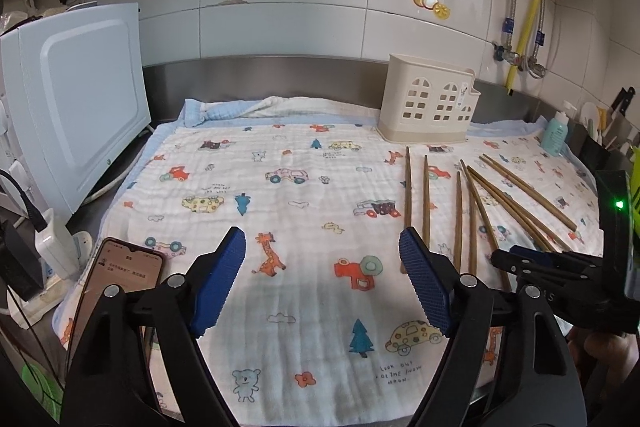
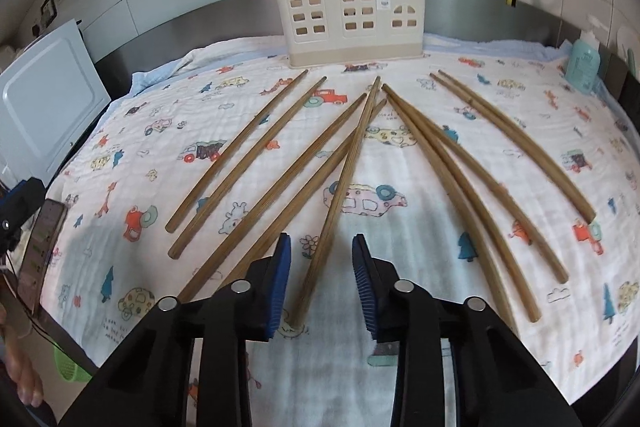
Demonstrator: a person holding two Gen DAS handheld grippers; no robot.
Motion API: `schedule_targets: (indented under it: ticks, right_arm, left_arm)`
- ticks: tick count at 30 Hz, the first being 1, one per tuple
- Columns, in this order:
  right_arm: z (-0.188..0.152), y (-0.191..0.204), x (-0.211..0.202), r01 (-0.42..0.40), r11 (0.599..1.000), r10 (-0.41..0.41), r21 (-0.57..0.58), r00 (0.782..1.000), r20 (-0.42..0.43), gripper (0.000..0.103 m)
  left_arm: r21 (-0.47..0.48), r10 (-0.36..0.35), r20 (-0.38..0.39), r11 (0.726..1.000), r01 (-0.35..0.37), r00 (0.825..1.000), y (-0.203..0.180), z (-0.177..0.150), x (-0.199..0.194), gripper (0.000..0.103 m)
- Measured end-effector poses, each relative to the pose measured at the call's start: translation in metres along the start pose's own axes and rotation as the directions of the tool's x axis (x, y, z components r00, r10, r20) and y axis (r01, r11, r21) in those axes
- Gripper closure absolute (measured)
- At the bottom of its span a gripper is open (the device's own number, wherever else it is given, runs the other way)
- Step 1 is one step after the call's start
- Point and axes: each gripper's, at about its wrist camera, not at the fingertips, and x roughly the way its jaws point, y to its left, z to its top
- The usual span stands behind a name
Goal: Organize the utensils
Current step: 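Close the right tool on a wooden chopstick while the left tool grasps another chopstick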
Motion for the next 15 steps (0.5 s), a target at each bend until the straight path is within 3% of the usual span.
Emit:
schedule_targets:
  ticks: [7,15]
  right_arm:
    - [0.001,0.0,0.008,0.033,0.999,-0.033,-0.011,0.999,-0.003,0.092]
    - [-0.001,-0.012,0.004,0.019,1.0,-0.019,0.022,1.0,0.011,0.095]
  left_arm:
    - [0.006,-0.052,-0.032,0.999,0.053,0.998,-0.007,-0.001,0.012,0.025]
    - [0.013,-0.117,-0.084,0.993,0.118,0.99,-0.023,0.001,0.036,0.028]
